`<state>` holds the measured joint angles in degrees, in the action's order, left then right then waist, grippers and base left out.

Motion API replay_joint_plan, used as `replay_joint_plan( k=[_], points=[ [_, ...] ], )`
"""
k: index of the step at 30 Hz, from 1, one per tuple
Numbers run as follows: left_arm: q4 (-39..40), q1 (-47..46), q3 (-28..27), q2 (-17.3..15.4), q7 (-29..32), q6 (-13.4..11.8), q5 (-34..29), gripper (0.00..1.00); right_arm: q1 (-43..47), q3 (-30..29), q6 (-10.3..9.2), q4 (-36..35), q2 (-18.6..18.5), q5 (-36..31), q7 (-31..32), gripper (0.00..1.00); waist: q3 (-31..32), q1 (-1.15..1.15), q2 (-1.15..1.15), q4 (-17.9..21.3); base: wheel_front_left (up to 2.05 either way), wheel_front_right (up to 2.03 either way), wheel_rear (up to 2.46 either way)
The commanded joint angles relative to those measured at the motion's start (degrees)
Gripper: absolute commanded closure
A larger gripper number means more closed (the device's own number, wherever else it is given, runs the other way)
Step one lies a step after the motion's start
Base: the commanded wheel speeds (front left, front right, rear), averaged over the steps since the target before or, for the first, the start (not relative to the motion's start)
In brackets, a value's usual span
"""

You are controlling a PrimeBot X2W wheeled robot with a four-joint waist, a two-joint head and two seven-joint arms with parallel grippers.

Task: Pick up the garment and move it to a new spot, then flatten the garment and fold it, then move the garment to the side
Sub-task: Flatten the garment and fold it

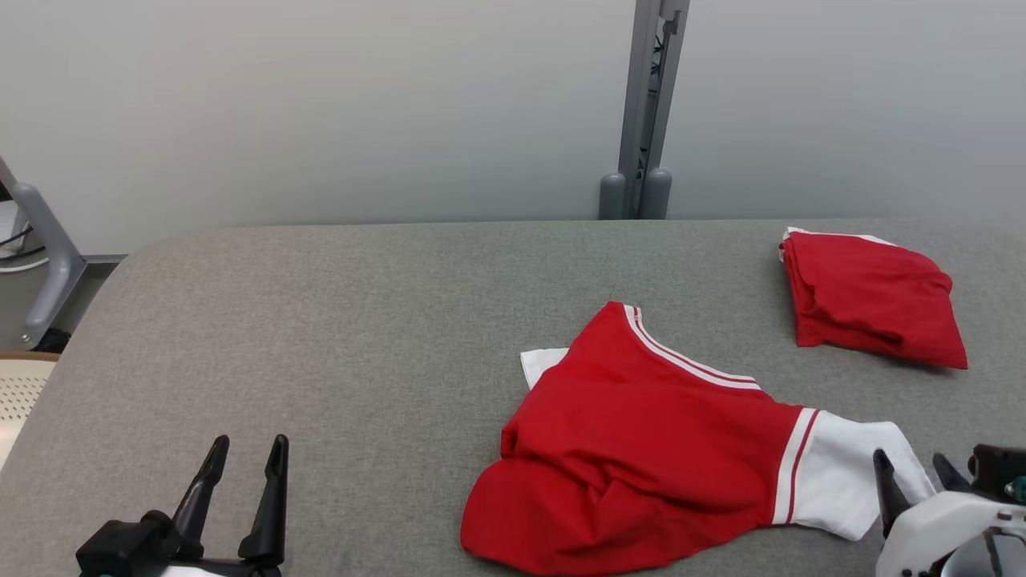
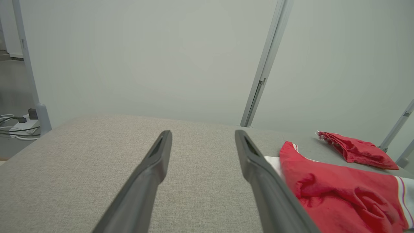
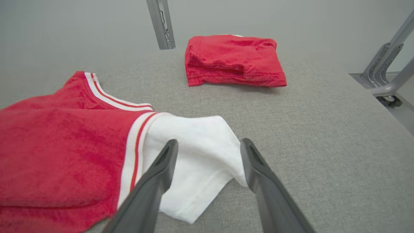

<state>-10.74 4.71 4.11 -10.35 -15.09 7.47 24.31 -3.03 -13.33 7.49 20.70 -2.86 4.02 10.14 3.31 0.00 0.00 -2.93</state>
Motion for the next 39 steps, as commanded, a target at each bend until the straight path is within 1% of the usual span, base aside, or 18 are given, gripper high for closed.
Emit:
replay_joint_plan(
  k=[1, 11, 13, 18, 20, 22, 23, 24, 30, 32, 35, 36, 37, 38, 39],
  points=[
    [-0.1, -0.9, -0.1, -0.4, -0.1, 0.1, 0.3, 0.00, -0.9, 0.3, 0.01, -0.8, -0.2, 0.6, -1.3, 0.00, 0.0, 0.00, 0.00, 0.1, 0.00, 0.00, 0.00],
    [-0.2, -0.8, 0.2, -0.8, -0.1, 0.1, 0.3, 0.00, -2.4, 7.1, 0.01, -9.7, -0.2, 7.3, -12.9, 0.00, 0.2, 0.00, 0.00, 1.2, 0.00, 0.00, 0.00],
    [-0.9, -0.9, 1.5, -1.4, -0.1, 0.0, 0.6, 0.00, -1.4, 9.1, 0.01, -10.9, -0.2, 8.8, -15.4, 0.00, 0.1, 0.00, 0.00, 1.4, 0.00, 0.00, 0.00],
    [-2.5, -1.4, 4.8, -2.5, 1.4, 0.1, 2.6, 0.00, -0.4, 11.5, 0.01, -10.6, -0.2, 10.0, -18.1, 0.00, -0.1, 0.00, 0.00, 1.9, 0.00, 0.00, 0.00],
    [-3.2, -1.3, 8.2, -3.1, 4.2, 0.1, 4.3, 0.00, -0.2, 12.1, 0.01, -10.1, -0.2, 10.3, -18.7, 0.00, -0.2, 0.00, 0.00, 2.3, 0.00, 0.00, 0.00],
    [-4.1, -1.6, 12.9, -4.2, 8.8, 0.1, 7.1, 0.00, -0.1, 12.4, 0.01, -9.7, -0.2, 10.2, -19.0, 0.00, -0.2, 0.00, 0.00, 2.6, 0.00, 0.00, 0.00],
    [-4.3, -2.1, 15.5, -5.3, 11.2, 0.1, 8.1, 0.00, -0.2, 12.5, 0.01, -9.5, -0.2, 10.1, -19.0, 0.00, -0.3, 0.00, 0.00, 2.8, 0.00, 0.00, 0.00],
    [-4.3, -3.0, 17.2, -6.3, 12.9, 0.0, 9.1, 0.00, -0.4, 12.6, 0.01, -9.3, -0.2, 10.0, -19.0, 0.00, -0.3, 0.00, 0.00, 3.1, 0.00, 0.00, 0.00],
    [-6.1, -7.9, 27.2, -9.7, 22.1, 0.0, 15.3, 0.00, -1.3, 13.1, 0.01, -8.9, -0.2, 9.7, -18.7, 0.00, -0.7, 0.00, 0.00, 4.9, 0.00, 0.00, 0.00],
    [-6.6, -10.1, 30.4, -11.1, 24.2, 0.0, 18.0, 0.00, -1.8, 13.3, 0.01, -8.7, -0.2, 9.6, -18.7, 0.00, -1.0, 0.00, 0.00, 5.8, 0.00, 0.00, 0.00],
    [-7.4, -13.4, 34.6, -13.2, 25.6, 0.0, 21.7, 0.00, -2.0, 13.5, 0.01, -8.4, -0.2, 9.6, -18.5, 0.00, -1.5, 0.00, 0.00, 7.2, 0.00, 0.00, 0.00],
    [-7.4, -13.4, 34.6, -13.2, 25.6, 0.0, 21.7, 0.00, -2.0, 13.5, 0.01, -8.4, -0.2, 9.6, -18.5, 0.00, -1.5, 0.00, 0.00, 7.2, 0.00, 0.00, 0.00],
    [-8.4, -15.3, 37.3, -14.5, 26.0, 0.0, 24.4, 0.00, -2.1, 13.6, 0.01, -8.2, -0.2, 9.4, -18.5, 0.00, -2.0, 0.00, 0.00, 8.2, 0.00, 0.00, 0.00],
    [-8.4, -15.3, 37.3, -14.5, 26.0, 0.0, 24.4, 0.00, -2.1, 13.6, 0.01, -8.2, -0.2, 9.4, -18.5, 0.00, -2.0, 0.00, 0.00, 8.2, 0.00, 0.00, 0.00],
    [-9.1, -16.3, 38.4, -15.2, 26.2, 0.0, 25.4, 0.00, -2.3, 13.6, 0.01, -8.2, -0.2, 9.3, -18.5, 0.00, -2.3, 0.00, 0.00, 8.6, 0.00, 0.00, 0.00]
  ],
)
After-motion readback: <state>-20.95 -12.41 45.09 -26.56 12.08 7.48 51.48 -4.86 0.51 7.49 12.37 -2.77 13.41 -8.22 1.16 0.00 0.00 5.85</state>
